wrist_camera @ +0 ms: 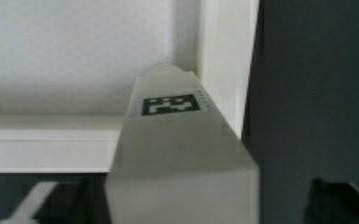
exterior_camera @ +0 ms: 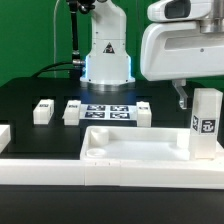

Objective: Assemble desk

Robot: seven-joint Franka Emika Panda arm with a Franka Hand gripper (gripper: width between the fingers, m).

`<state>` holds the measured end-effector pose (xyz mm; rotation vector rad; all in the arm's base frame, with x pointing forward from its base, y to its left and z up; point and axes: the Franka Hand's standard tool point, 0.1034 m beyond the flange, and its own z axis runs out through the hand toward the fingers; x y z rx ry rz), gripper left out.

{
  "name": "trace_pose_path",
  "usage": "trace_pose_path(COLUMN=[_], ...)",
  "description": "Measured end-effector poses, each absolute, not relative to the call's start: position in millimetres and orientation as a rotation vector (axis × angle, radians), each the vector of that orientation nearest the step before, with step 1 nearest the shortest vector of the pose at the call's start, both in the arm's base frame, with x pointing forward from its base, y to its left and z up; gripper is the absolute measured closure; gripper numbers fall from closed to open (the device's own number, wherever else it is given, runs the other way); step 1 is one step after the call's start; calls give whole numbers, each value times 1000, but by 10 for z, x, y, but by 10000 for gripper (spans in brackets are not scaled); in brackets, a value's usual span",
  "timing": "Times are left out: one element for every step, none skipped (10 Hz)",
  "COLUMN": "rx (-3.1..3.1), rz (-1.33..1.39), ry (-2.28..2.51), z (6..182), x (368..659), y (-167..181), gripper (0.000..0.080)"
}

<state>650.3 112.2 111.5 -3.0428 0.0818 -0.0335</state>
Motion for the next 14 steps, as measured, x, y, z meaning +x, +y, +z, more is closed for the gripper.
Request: trace_pose_path(rx=[-3037,-3033,-3014,-2986,-2957,-2894,-2820,-2692,-2532,-2389,-2330,-2290,-2230,-2220], rz=[-28,-23,-23,-36,-40,-26,-11,26,74,116,129,139,150,151], ry=[222,315,446,612,725,943,1141,1398,1628,1782,1845,1898,1973,1987], z=[1116,1109,1102,1094,1094,1092,1090,1088,1088,1090,1089,1088,1088,1088], x=[6506,6507,6515,6541,6548,6543,6536,6522,6516,6515,6508,6503,6499,6497], y=[1107,1070,1054,1002,987,978,975,984,980,946,927,936,957,961], gripper=[417,501,501,501,505,505,505,505,505,505,505,505,505,505])
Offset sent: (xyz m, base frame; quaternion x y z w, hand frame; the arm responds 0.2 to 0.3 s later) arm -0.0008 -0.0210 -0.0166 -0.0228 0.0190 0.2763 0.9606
